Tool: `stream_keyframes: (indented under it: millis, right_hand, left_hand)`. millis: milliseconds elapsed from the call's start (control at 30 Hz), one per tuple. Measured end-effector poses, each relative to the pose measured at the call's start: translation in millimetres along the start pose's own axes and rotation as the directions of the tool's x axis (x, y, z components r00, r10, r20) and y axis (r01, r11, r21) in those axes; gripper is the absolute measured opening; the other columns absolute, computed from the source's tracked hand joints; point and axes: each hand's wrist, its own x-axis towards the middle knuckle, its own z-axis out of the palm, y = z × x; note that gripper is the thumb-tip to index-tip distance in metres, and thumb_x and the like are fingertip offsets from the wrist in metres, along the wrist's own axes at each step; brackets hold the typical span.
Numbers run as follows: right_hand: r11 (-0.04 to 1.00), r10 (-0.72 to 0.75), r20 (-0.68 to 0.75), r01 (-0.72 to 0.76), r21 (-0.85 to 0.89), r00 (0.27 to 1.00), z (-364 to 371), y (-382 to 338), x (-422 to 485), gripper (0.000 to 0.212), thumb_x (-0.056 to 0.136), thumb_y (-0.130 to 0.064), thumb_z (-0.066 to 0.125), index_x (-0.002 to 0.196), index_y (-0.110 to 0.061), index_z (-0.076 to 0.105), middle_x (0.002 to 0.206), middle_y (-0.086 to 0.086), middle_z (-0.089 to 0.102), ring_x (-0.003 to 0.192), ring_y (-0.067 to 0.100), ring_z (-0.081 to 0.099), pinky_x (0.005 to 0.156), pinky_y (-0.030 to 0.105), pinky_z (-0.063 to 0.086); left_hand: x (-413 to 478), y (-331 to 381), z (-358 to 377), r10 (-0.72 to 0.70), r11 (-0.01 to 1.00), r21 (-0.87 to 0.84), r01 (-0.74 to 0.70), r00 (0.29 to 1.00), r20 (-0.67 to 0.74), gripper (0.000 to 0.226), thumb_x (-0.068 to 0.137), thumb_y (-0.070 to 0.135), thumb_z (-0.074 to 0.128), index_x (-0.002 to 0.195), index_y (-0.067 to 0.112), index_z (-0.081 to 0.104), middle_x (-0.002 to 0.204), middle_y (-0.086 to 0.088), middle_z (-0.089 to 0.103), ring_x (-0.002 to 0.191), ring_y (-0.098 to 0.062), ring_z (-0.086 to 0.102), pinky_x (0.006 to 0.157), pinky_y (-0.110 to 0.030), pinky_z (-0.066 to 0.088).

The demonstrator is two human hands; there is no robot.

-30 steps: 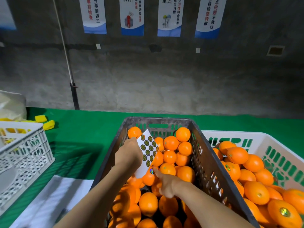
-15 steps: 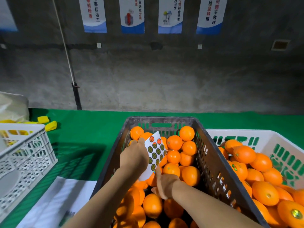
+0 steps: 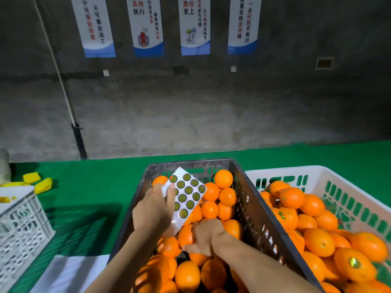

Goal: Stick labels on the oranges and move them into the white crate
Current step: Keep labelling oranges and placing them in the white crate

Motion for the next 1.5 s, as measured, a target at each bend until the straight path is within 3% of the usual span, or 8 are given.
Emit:
stream_keyframes:
  millis: [233, 433, 600, 900, 1067, 1267, 1367, 1500]
  right_hand:
    - [0.844, 0.357, -0.021, -0.313, 0.435, 0.934, -18.0, 39.1, -28.6, 0.059, 0.063, -0.078, 0.051, 0.076, -0.021, 0.055, 0.096, 0.005, 0.068, 0.093, 0.028, 0.065, 0.069, 0.031, 0.043]
    - [0.026, 0.621, 0.086, -0.13, 0.991, 0.779, -57.5, 34.8, -31.5, 0.056, 0.072, -0.068, 0.053, 0.089, -0.015, 0.064, 0.09, 0.01, 0.069, 0.082, 0.027, 0.065, 0.076, 0.04, 0.056]
    - [-0.46, 0.749, 0.242, 0.22, 0.861, 0.617, -73.3, 40.8, -23.9, 0.066, 0.088, -0.064, 0.05, 0.118, -0.006, 0.057, 0.101, 0.014, 0.068, 0.084, 0.03, 0.069, 0.073, 0.045, 0.059]
    - [-0.739, 0.667, 0.352, 0.522, 0.426, 0.657, -85.6, 46.4, -37.3, 0.083, 0.089, -0.082, 0.025, 0.109, -0.009, 0.06, 0.111, 0.007, 0.069, 0.086, 0.022, 0.069, 0.067, 0.029, 0.05]
    - [-0.742, 0.663, 0.309, 0.546, 0.39, 0.681, -87.7, 48.0, -37.5, 0.086, 0.09, -0.079, 0.028, 0.152, -0.02, 0.033, 0.135, 0.008, 0.058, 0.093, 0.024, 0.067, 0.067, 0.034, 0.049]
    - [-0.632, 0.704, 0.261, 0.416, 0.654, 0.661, -85.6, 41.9, -34.3, 0.054, 0.099, -0.061, 0.034, 0.12, -0.015, 0.053, 0.099, 0.006, 0.061, 0.072, 0.02, 0.06, 0.055, 0.031, 0.045]
    - [-0.27, 0.82, 0.015, 0.363, 0.892, 0.573, -86.1, 32.8, -32.5, 0.027, 0.103, -0.044, 0.039, 0.092, -0.024, 0.052, 0.082, 0.0, 0.055, 0.074, 0.019, 0.054, 0.066, 0.037, 0.045]
    - [0.424, 0.613, -0.473, 0.241, 0.873, 0.633, -71.6, 21.9, -30.5, 0.015, 0.099, -0.028, 0.05, 0.114, -0.029, 0.054, 0.1, -0.02, 0.057, 0.092, 0.008, 0.058, 0.077, 0.031, 0.045]
  left_hand:
    - [3.5, -5.4, 4.3, -0.1, 0.989, -0.113, 0.092, 0.993, -0.064, 0.039, 0.096, 0.058, 0.034, 0.09, 0.022, 0.044, 0.089, -0.009, 0.06, 0.083, -0.039, 0.063, 0.068, -0.042, 0.049]
    - [-5.0, 1.0, 0.6, -0.105, 0.988, -0.12, 0.1, 0.994, -0.035, 0.036, 0.097, 0.056, 0.034, 0.087, 0.023, 0.042, 0.083, -0.003, 0.057, 0.077, -0.032, 0.062, 0.062, -0.036, 0.046]
    - [-4.2, 1.3, -0.2, -0.115, 0.988, -0.106, 0.113, 0.993, -0.008, 0.037, 0.097, 0.055, 0.034, 0.089, 0.021, 0.045, 0.082, 0.002, 0.054, 0.072, -0.023, 0.058, 0.06, -0.033, 0.043]
    - [-5.4, 3.7, 4.5, -0.106, 0.99, -0.087, 0.113, 0.991, 0.082, 0.031, 0.098, 0.052, 0.04, 0.09, 0.022, 0.046, 0.087, -0.001, 0.055, 0.078, -0.025, 0.06, 0.061, -0.032, 0.041]
    - [-4.4, 4.5, 2.7, -0.095, 0.99, -0.099, 0.103, 0.991, 0.09, 0.032, 0.099, 0.049, 0.039, 0.086, 0.021, 0.046, 0.078, 0.003, 0.054, 0.062, -0.01, 0.057, 0.048, -0.024, 0.037]
    - [-5.4, 7.3, -2.6, 0.01, 1.0, 0.015, -0.012, 0.989, 0.148, 0.029, 0.104, 0.028, 0.02, 0.095, 0.018, 0.046, 0.085, 0.001, 0.053, 0.076, -0.013, 0.056, 0.062, -0.031, 0.05]
    - [-3.9, 2.5, -1.2, 0.087, 0.994, 0.041, -0.098, 0.974, 0.21, 0.04, 0.096, 0.032, 0.008, 0.092, 0.017, 0.044, 0.083, 0.004, 0.05, 0.07, -0.011, 0.048, 0.059, -0.026, 0.038]
    - [-2.7, 2.3, -0.6, 0.14, 0.99, -0.033, -0.136, 0.962, 0.235, 0.033, 0.089, 0.033, 0.016, 0.079, 0.014, 0.042, 0.073, -0.002, 0.046, 0.072, -0.024, 0.048, 0.065, -0.042, 0.041]
